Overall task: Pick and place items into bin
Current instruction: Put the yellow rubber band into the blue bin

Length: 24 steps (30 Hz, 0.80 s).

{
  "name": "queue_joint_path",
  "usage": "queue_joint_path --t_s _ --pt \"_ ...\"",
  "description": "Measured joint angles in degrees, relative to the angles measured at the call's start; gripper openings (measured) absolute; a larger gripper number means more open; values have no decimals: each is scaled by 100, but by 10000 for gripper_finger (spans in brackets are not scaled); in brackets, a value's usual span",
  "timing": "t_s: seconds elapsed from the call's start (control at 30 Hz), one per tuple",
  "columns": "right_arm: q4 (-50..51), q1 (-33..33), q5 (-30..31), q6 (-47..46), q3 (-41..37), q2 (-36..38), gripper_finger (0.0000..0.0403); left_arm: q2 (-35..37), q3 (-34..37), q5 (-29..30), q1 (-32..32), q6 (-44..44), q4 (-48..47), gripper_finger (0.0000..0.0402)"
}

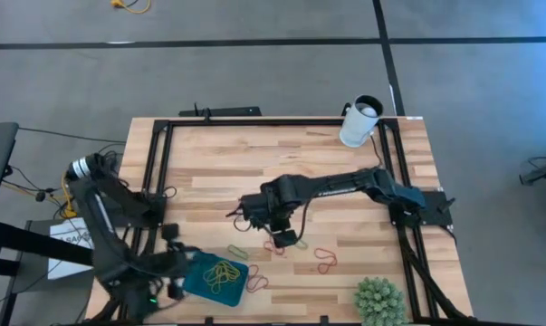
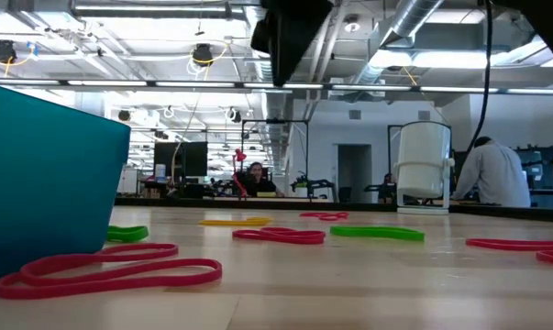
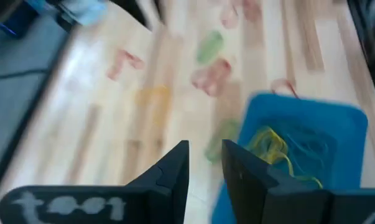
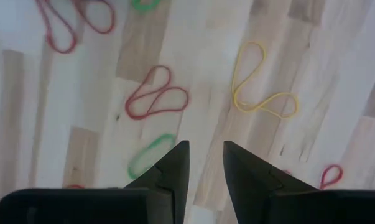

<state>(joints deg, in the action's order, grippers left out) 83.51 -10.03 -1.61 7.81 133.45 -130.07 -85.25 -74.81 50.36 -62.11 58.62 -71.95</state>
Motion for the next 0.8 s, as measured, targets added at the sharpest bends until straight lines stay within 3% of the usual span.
queue_joint_path --t_s 0.23,0.37,0.5,0.63,0.8 --pt "-359 533 -300 385 19 467 92 631 149 949 -676 1327 -1076 84" --pt "-862 938 -1392 646 -21 425 92 662 492 960 -850 1678 -1112 84" --pt "-1768 1131 -2175 531 -1054 453 92 651 957 917 -1011 1997 -905 84" --pt "-1602 1071 -2255 291 -2252 474 92 651 1369 879 -1255 2424 -876 84" --pt "-1565 1034 -2234 -71 -3096 860 92 649 1617 887 -1363 3031 -871 84"
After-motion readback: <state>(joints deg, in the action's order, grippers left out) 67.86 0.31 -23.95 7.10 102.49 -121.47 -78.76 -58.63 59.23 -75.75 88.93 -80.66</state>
